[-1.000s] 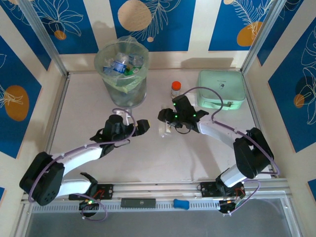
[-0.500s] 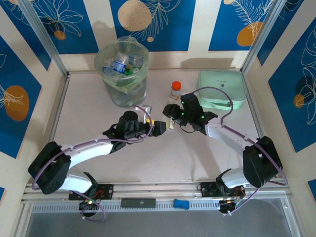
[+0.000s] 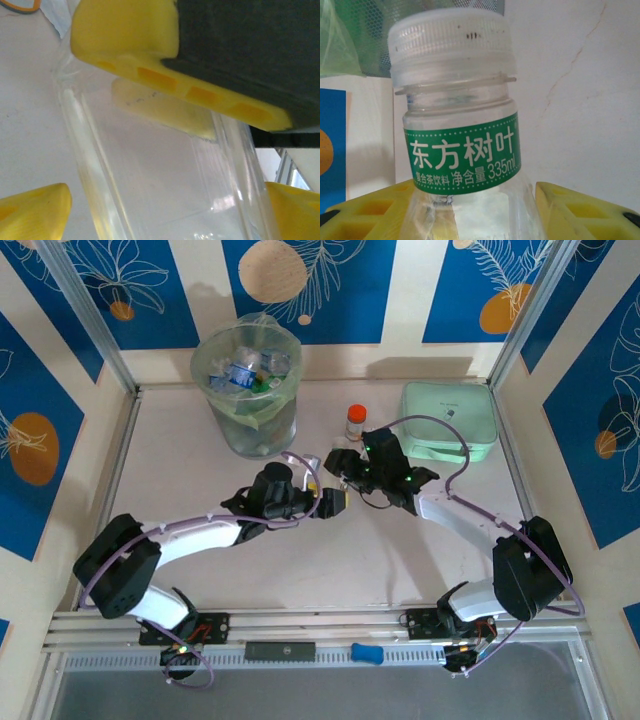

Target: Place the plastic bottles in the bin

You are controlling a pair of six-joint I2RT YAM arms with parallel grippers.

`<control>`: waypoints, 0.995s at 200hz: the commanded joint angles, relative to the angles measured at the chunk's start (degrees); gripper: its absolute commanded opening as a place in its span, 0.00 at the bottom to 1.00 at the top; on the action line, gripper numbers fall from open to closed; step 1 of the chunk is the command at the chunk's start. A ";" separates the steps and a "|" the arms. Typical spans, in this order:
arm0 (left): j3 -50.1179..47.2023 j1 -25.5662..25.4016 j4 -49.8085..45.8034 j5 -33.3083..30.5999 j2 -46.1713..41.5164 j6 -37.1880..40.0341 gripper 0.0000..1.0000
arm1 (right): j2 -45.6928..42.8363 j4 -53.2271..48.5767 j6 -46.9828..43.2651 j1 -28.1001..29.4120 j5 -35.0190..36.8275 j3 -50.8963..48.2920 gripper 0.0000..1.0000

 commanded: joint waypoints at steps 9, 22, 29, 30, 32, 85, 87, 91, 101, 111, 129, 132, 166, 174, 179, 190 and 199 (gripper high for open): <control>2.09 -0.50 0.40 0.99 0.72 0.33 0.82 | -1.29 1.42 0.63 0.55 -1.12 -0.63 0.44; 2.09 -0.54 0.41 0.99 0.91 0.20 0.73 | -1.41 1.51 0.65 0.56 -1.10 -0.81 0.45; 2.09 -0.56 0.41 1.07 1.00 0.22 0.67 | -1.39 1.54 0.60 0.56 -1.12 -0.90 0.45; 2.09 -0.56 0.41 1.07 1.02 0.23 0.66 | -1.42 1.52 0.57 0.56 -1.12 -0.90 0.45; 2.09 -0.52 0.41 1.07 1.03 0.13 0.64 | -1.47 1.53 0.59 0.56 -1.12 -0.85 0.45; 1.06 -0.39 -0.92 -2.41 0.21 -0.55 0.58 | -2.82 0.95 0.06 0.22 -0.57 -1.05 0.78; 0.97 -0.34 -1.04 -2.72 0.10 -0.59 0.58 | -3.03 0.86 -0.02 0.15 -0.45 -1.02 0.79; 0.80 -0.25 -1.28 -3.29 -0.16 -0.64 0.58 | -3.54 0.60 -0.11 -0.02 -0.13 -1.06 0.82; 0.38 -0.03 -2.05 -4.66 -0.75 -0.73 0.58 | -4.58 0.10 -0.57 -0.52 0.33 -1.15 0.84; -0.01 0.27 -3.01 -5.77 -1.49 -0.73 0.58 | -5.74 -0.57 -0.93 -1.29 0.76 -1.31 0.86; -0.61 1.07 -5.01 -7.23 -2.78 -0.72 0.58 | -8.25 -1.38 -1.44 -2.86 1.32 -2.01 0.88; -0.70 1.29 -5.34 -7.39 -3.08 -0.59 0.58 | -8.69 -1.54 -1.50 -3.12 1.51 -2.30 0.88; -0.46 5.24 -9.62 -8.18 -7.74 1.97 0.58 | -12.96 -3.13 -2.62 -5.86 3.39 -4.72 0.89; 0.53 6.64 -11.23 -7.95 -9.19 3.35 0.58 | -13.54 -3.70 -2.99 -6.35 3.73 -5.22 0.89; 1.30 7.60 -12.32 -7.74 -10.08 4.24 0.58 | -13.85 -4.06 -3.16 -6.62 3.88 -5.42 0.89; 3.85 9.86 -14.84 -6.92 -11.71 6.46 0.58 | -14.35 -4.58 -3.61 -7.11 4.05 -5.98 0.90; 6.29 11.74 -17.14 -5.99 -12.72 8.28 0.57 | -14.63 -4.68 -3.81 -7.39 4.13 -6.40 0.90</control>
